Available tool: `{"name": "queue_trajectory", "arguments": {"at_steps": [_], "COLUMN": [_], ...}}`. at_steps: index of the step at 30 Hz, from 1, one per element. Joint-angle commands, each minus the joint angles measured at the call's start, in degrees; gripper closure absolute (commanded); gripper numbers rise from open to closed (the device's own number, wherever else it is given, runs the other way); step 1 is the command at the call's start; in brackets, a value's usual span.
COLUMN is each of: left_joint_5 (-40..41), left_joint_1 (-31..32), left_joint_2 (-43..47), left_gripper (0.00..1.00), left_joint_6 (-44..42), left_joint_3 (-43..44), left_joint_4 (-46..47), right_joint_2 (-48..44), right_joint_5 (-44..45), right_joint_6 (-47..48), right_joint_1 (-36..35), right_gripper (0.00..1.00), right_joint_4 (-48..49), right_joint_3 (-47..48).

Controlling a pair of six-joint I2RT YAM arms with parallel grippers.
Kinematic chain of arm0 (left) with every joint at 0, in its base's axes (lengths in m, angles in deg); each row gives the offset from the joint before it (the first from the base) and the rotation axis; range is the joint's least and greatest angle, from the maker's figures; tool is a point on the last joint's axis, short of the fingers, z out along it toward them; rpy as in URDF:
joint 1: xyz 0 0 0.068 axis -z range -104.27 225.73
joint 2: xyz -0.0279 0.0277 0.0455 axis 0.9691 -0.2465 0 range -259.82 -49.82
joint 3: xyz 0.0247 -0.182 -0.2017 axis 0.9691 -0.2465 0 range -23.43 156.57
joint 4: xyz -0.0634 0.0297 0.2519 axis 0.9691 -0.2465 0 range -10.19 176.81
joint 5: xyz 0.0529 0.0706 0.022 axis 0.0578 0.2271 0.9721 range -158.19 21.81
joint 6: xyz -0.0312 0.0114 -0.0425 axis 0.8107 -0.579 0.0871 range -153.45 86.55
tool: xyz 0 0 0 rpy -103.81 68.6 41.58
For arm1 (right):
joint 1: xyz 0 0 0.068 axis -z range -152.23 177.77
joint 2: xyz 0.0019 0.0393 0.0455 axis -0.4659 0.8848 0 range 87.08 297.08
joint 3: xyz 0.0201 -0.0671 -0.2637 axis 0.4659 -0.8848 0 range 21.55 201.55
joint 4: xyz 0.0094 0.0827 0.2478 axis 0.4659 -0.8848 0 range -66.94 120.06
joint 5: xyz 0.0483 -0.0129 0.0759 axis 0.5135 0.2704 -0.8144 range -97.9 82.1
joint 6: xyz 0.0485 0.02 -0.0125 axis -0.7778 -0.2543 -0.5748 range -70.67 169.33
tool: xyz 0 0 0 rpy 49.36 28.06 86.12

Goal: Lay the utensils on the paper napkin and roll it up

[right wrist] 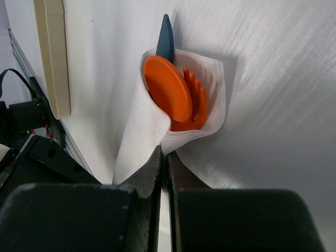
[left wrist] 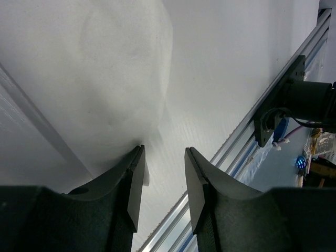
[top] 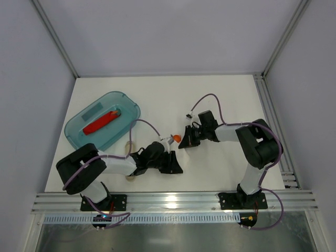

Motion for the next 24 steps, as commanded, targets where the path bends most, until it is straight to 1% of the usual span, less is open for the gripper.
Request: {"name": "queue_trajectory", "arguments": {"at_steps": [1, 5, 8, 10, 12, 14, 16, 17, 18, 21, 24], "left_joint_5": [1.3, 3.0, 4.3, 4.7, 4.4, 3.8, 2.1, -1.2, -3.7, -10.2, -12.3], "left_joint_1": [-0.6, -2.0, -4.5, -6.7, -8.1, -10.2, -11.9, -14.0, -15.0, -18.3, -18.5], "left_joint_2": [2.6, 7.7, 10.6, 13.3, 15.4, 16.1, 16.4, 16.4, 16.4, 15.4, 14.0], "left_gripper": [0.58, 0.5, 0.49, 0.48, 0.45, 0.44, 0.44, 0.43, 0.43, 0.41, 0.4], "left_joint_6": [-1.5, -2.9, -4.2, -4.1, -4.3, -4.7, -4.2, -3.3, -2.3, 2.0, 1.0], "left_joint_3": [2.3, 5.6, 6.7, 6.7, 6.4, 6.1, 4.7, 3.9, 1.8, -0.9, 0.7], "left_joint_4": [-6.0, -13.9, -19.2, -20.8, -22.4, -23.2, -21.7, -20.1, -14.9, -5.7, -6.8], "right_joint_2": [-0.9, -1.2, -1.4, -1.8, -2.0, -2.8, -4.0, -4.5, -4.9, -6.7, -8.0], "right_joint_5": [-1.3, -2.0, -2.8, -2.9, -3.3, -3.3, -3.3, -3.3, -3.3, -2.9, -2.8], "right_joint_6": [-0.7, -1.0, -1.6, -1.8, -1.9, -2.3, -2.5, -2.6, -2.6, -2.5, -2.5], "right_joint_1": [0.3, 1.3, 1.9, 2.1, 2.1, 2.2, 2.2, 2.2, 2.2, 2.2, 2.3], "right_gripper": [0.96, 0.96, 0.96, 0.96, 0.96, 0.96, 0.96, 0.96, 0.96, 0.96, 0.96], "right_joint_4": [3.2, 4.5, 5.6, 5.9, 6.0, 5.9, 5.9, 6.0, 6.0, 5.5, 5.4], "right_joint_3": [-1.6, -1.8, -2.0, -2.0, -1.8, -1.8, -1.9, -2.0, -2.0, -2.3, -2.4]}}
